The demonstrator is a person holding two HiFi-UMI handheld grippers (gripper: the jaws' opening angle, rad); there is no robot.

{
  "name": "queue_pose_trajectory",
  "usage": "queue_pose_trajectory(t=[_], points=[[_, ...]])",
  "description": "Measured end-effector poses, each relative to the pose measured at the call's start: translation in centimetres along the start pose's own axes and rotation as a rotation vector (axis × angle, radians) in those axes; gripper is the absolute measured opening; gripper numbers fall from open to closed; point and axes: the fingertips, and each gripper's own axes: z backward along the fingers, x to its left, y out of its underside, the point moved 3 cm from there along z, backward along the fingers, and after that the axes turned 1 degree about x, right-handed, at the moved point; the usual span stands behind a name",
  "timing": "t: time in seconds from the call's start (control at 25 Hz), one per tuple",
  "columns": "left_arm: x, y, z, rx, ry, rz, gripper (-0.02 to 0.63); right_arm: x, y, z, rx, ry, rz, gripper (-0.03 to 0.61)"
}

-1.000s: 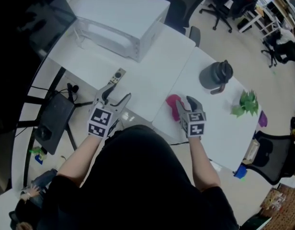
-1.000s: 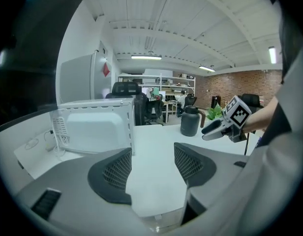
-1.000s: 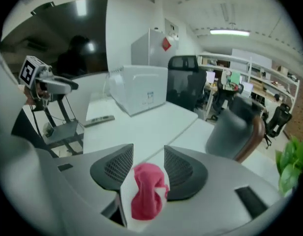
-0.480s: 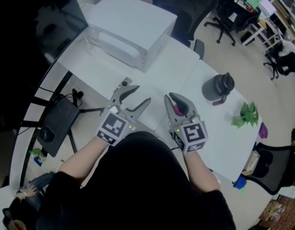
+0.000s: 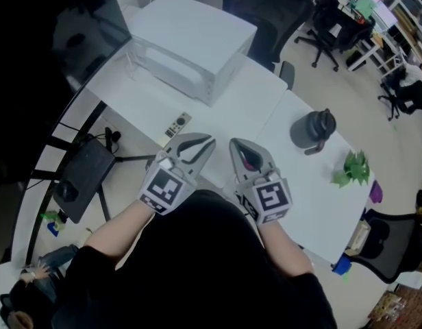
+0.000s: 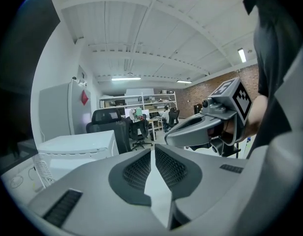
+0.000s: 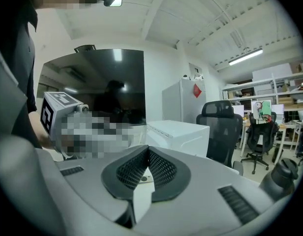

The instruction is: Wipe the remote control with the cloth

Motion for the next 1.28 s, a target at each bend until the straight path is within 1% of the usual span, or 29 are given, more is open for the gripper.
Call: queue_pose_trajectory(t=[0.08, 0.4, 0.6, 0.88, 1.28], points=[[-0.2, -0.1, 0.1, -0.004, 0.003, -0.007, 0.0, 0.3, 0.1, 0.0, 0.004, -0.012, -0.002, 0.009], [-0.5, -0.1, 0.3, -0.006, 0.007, -0.01, 0.0, 0.9, 0.3, -0.1, 0.008, -0.032, -0.008, 0.008], [-0.6, -0.1, 0.4, -0.004, 0.007, -0.009, 0.0, 1.2, 0.4, -0.2, 0.034, -0.035, -0.012, 0.006], [-0.6, 0.1, 0.4, 0.001, 0.002, -0.007, 0.0, 1.1, 0.5, -0.3, 0.016, -0.042, -0.002, 0.006], [-0.4, 0.1, 0.2, 0.005, -0.004, -0.003, 0.0, 1.0, 0.4, -0.4, 0.021, -0.049, 0.007, 0.006]])
